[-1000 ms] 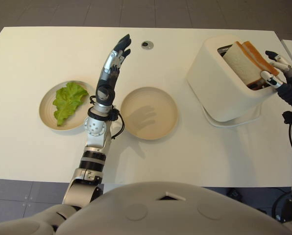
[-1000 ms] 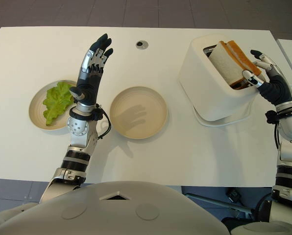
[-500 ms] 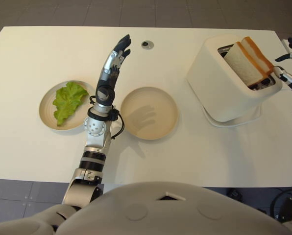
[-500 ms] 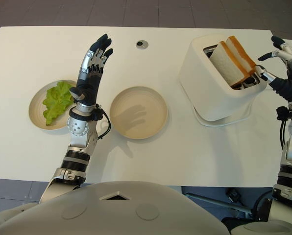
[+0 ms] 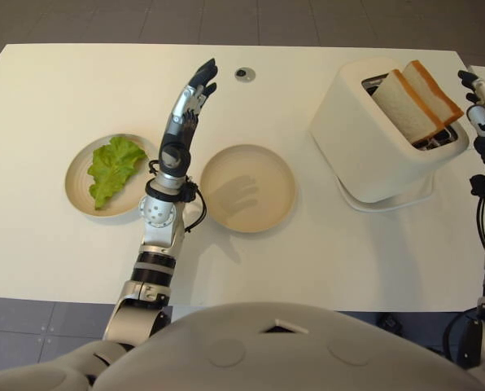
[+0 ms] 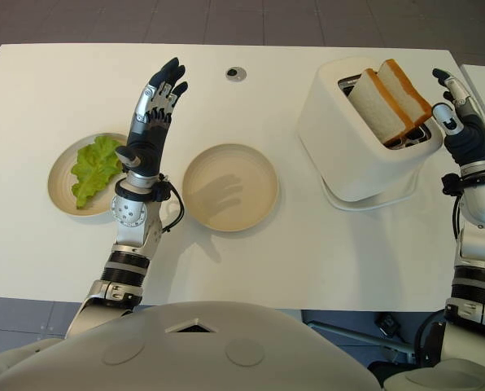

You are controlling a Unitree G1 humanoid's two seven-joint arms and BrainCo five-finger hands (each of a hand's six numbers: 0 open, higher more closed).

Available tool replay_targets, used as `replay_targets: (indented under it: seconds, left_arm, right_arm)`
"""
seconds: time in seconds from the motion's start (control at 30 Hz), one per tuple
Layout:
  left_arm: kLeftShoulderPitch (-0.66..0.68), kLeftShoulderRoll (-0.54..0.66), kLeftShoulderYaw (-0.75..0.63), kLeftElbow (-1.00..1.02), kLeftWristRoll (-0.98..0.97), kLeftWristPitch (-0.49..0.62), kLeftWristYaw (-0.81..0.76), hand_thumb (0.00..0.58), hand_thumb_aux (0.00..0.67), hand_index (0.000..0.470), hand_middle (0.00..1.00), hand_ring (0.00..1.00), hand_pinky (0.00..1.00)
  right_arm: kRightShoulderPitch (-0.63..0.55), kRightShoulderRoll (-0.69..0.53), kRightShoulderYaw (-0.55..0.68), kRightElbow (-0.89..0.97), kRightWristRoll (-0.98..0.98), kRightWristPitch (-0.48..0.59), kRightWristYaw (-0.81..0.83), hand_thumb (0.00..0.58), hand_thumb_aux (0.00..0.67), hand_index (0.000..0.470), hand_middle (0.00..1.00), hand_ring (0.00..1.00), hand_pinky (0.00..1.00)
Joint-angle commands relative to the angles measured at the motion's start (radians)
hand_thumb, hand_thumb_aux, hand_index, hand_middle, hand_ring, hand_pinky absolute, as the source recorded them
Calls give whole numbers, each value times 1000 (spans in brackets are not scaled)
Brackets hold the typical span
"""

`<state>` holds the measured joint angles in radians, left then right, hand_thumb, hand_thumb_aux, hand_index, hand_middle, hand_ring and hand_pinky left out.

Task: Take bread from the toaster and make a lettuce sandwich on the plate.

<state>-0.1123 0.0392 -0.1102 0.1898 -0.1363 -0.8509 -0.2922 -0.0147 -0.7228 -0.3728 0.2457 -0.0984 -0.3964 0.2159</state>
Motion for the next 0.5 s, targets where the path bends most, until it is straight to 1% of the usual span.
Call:
replay_targets:
  seconds: [0.03, 0.1, 0.13, 0.17, 0.2, 0.23, 0.27, 0.3, 0.5]
  left_arm:
    - [7, 1, -1, -9, 17, 7, 1, 0, 0, 0, 0, 0, 0]
    - [8, 0, -1, -8, 19, 6, 2, 0, 0, 0, 0, 0, 0]
    - [8, 0, -1, -8, 19, 6, 1, 0, 0, 0, 0, 0, 0]
    - [9, 0, -1, -8, 19, 6, 1, 0, 0, 0, 0, 0, 0]
    - [9, 0, -1, -8, 20, 6, 1, 0, 0, 0, 0, 0, 0]
    - [10, 0, -1, -8, 20, 6, 2, 0, 0, 0, 0, 0, 0]
    - [9, 0, -1, -8, 20, 6, 2, 0, 0, 0, 0, 0, 0]
    - [8, -1, -1, -7, 20, 6, 2, 0, 0, 0, 0, 0, 0]
    - [0, -3, -1, -3, 24, 6, 4, 0, 0, 0, 0, 0, 0]
  right_arm:
    - [-36, 0, 57, 72, -49, -3, -7, 0, 0, 0, 0, 0, 0]
    - [-49, -3, 75, 102, -59, -9, -10, 0, 0, 0, 0, 0, 0]
    - [-51, -5, 80, 111, -61, -12, -11, 18, 11, 7, 0, 0, 0]
    - [-52, -7, 83, 117, -61, -16, -11, 436, 336, 236, 0, 0, 0]
    - [-52, -10, 86, 122, -61, -20, -10, 491, 407, 286, 0, 0, 0]
    - [-52, -12, 88, 124, -60, -23, -10, 550, 518, 363, 0, 0, 0]
    - [-52, -13, 89, 124, -60, -26, -10, 576, 617, 433, 0, 0, 0]
    - [-50, -15, 88, 120, -57, -29, -11, 580, 670, 470, 0, 0, 0]
    - [-27, -18, 56, 33, -26, -34, -12, 580, 670, 470, 0, 0, 0]
